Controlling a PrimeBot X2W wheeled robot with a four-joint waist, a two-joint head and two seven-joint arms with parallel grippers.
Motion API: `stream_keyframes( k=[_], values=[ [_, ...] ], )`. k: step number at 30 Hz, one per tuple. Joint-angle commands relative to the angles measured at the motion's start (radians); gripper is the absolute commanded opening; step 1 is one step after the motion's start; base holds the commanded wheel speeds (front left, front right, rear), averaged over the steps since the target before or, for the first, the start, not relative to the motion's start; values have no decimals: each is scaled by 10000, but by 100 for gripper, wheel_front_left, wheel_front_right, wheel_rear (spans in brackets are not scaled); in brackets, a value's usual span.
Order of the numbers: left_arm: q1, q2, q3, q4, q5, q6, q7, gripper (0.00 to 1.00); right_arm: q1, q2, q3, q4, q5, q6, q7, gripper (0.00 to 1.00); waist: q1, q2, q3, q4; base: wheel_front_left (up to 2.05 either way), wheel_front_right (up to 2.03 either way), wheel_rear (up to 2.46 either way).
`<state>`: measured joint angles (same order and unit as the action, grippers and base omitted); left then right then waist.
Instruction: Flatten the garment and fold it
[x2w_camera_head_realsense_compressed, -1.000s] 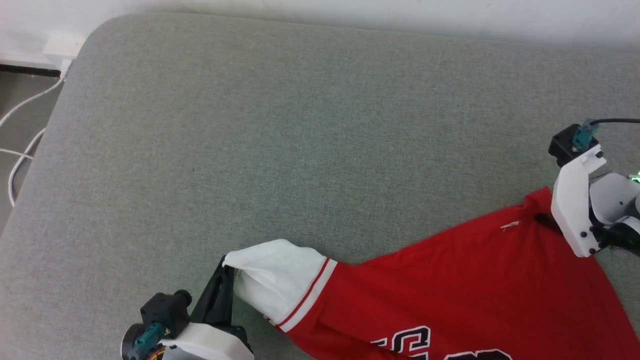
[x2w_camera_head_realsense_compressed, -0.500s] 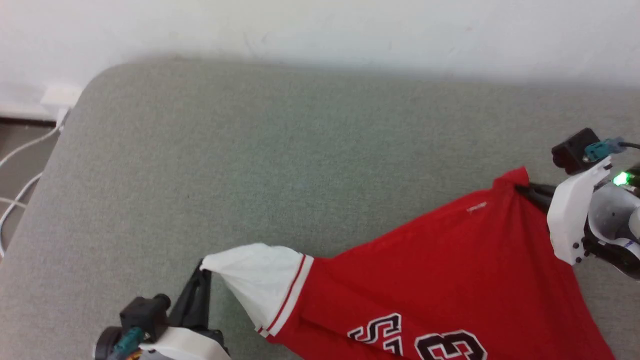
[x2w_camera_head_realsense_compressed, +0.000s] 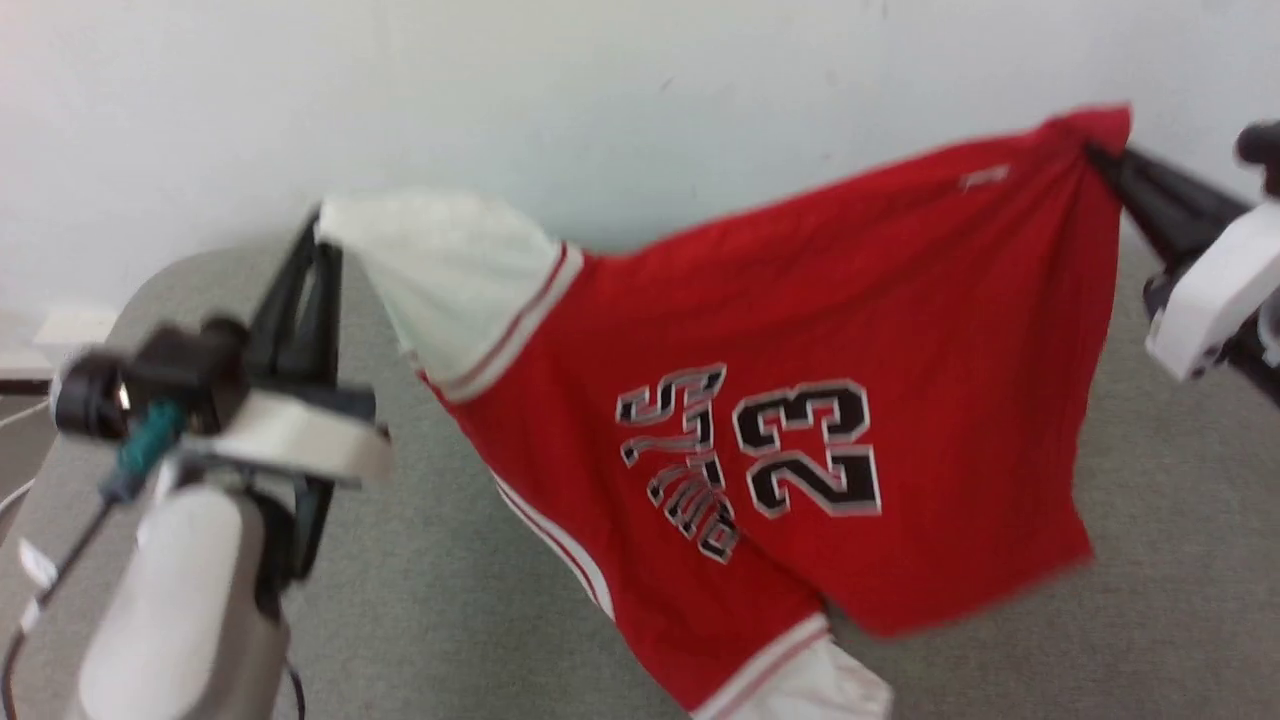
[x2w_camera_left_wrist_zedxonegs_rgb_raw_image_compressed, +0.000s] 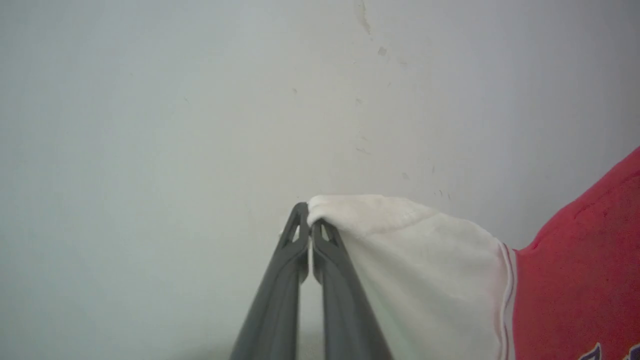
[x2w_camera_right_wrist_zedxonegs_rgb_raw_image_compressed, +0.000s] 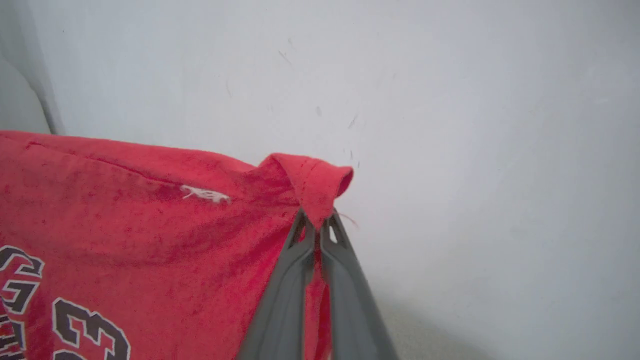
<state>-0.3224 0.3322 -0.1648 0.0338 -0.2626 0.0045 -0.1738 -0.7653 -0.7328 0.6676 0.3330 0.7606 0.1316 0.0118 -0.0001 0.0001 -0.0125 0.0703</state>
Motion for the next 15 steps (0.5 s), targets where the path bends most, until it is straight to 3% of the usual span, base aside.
stream_keyframes(
  k=[1, 8, 15],
  values=[
    [-631, 74, -27, 35, 133, -101, 69, 0, -225, 206, -331, 44, -321, -9, -166, 0, 1, -1, -141, -205, 0, 0, 0],
    [-3990, 22, -266, 827, 501, -332, 240, 0, -1234, 1163, -2122, 284, -1957, -9, -259, 0, 1, -1, 551, -374, 0, 0, 0],
    [-7342, -72, -430, 2114, 870, -483, 176, 0, -3051, 1782, -2724, 150, -3150, -9, 317, 0, 1, -1, 1994, -596, 0, 0, 0]
  ],
)
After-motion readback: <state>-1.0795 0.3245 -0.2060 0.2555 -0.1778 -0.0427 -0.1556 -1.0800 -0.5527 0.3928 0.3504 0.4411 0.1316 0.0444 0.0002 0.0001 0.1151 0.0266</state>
